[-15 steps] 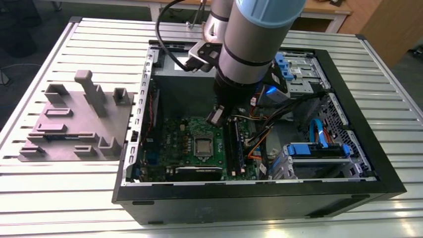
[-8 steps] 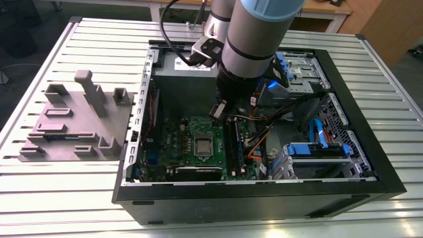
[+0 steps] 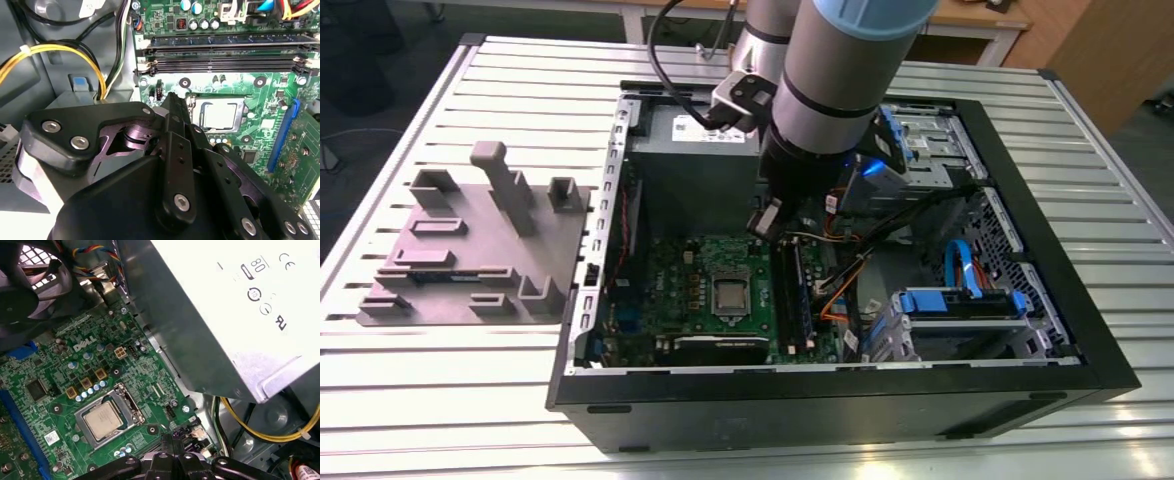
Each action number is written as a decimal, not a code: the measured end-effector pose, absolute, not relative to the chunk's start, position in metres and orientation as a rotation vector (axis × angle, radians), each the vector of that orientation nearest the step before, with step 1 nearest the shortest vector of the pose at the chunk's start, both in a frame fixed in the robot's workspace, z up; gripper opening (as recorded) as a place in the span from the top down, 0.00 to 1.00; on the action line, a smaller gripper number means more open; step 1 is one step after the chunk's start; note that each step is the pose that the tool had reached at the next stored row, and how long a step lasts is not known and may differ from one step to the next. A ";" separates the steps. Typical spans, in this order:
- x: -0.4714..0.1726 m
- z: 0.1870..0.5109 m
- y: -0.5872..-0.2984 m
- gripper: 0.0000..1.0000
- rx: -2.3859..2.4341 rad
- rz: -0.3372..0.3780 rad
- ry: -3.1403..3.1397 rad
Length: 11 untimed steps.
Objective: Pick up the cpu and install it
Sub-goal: 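Install the first cpu locking lever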
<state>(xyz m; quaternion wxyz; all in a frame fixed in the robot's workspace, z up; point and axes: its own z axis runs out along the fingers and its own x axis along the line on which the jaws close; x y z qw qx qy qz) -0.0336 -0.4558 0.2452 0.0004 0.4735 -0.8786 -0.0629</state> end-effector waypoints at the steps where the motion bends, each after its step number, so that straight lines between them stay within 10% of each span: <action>1: -0.033 0.245 -0.456 0.90 1.487 -0.197 -2.759; 11: -0.033 0.243 -0.444 0.90 1.488 -0.197 -2.759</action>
